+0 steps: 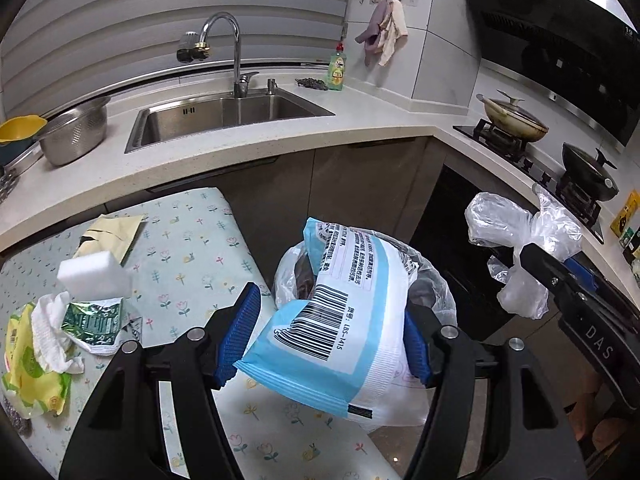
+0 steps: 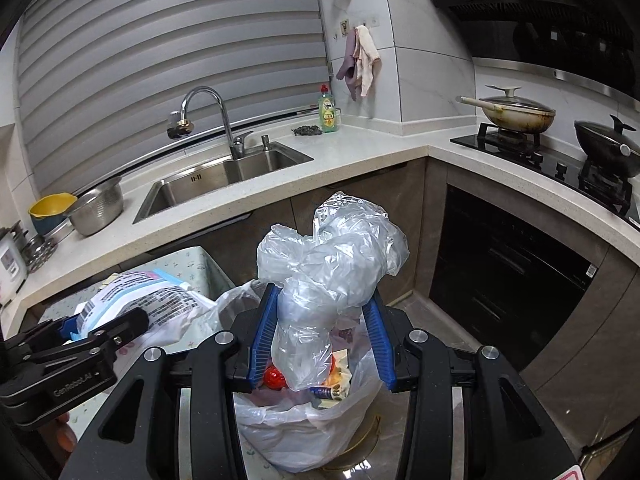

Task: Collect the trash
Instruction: 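Carry the barcode package and clear bag over the trash bin with both tools, then open both tools to drop the package and clear bag into the bin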

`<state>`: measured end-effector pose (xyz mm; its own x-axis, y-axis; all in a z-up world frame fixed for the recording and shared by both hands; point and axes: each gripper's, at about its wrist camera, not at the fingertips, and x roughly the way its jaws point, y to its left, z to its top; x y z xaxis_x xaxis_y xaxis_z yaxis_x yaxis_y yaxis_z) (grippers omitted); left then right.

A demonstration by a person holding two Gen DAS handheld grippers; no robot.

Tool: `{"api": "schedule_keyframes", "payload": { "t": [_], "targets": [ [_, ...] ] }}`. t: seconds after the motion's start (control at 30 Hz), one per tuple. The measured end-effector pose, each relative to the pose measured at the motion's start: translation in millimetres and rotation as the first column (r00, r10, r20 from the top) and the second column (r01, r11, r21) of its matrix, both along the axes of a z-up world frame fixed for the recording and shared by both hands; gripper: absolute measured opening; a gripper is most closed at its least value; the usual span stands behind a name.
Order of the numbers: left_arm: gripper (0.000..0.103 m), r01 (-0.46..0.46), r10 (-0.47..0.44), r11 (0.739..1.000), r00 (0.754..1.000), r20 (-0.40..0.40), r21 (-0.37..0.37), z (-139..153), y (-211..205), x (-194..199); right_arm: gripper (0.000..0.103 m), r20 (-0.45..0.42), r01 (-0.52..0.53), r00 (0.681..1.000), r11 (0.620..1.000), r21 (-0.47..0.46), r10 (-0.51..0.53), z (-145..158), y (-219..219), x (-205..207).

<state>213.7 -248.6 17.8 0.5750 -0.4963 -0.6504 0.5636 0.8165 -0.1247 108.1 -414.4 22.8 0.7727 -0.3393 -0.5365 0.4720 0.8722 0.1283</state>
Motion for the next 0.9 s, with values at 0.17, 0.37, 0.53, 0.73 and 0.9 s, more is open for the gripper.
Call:
{"api": "schedule_keyframes", "payload": {
  "t": [0.17, 0.37, 0.53, 0.73, 0.9],
  "targets": [
    [0.067, 0.030, -0.030, 1.000, 0.999, -0.022, -0.006, -13, -20, 15, 0.041, -0.023, 0.004, 1.000, 1.000, 0.020, -0.004, -12, -10, 15],
    [0.082, 0.028, -0.028, 1.000, 0.999, -0.016, 0.002, -18, -26, 26, 0.047, -0.036, -0.007, 0.999, 0.999, 0.043, 0.008, -22, -15, 32],
    [0.086, 0.000, 0.000, 1.000, 1.000, -0.025, -0.008, -19, -22, 35, 0.053, -0.033, -0.026, 0.999, 0.998, 0.049, 0.028, -24, -12, 46],
    [0.087, -0.044, 0.044, 0.999, 0.999, -0.023, -0.019, -17, -6, 43, 0.069, -0.019, -0.038, 0.999, 0.999, 0.037, 0.039, -22, -6, 56],
    [0.087, -0.084, 0.083, 0.996, 0.996, -0.021, -0.027, -14, 10, 47, 0.070, -0.013, -0.047, 0.999, 0.998, 0.038, 0.048, -20, 1, 60]
  ]
}}
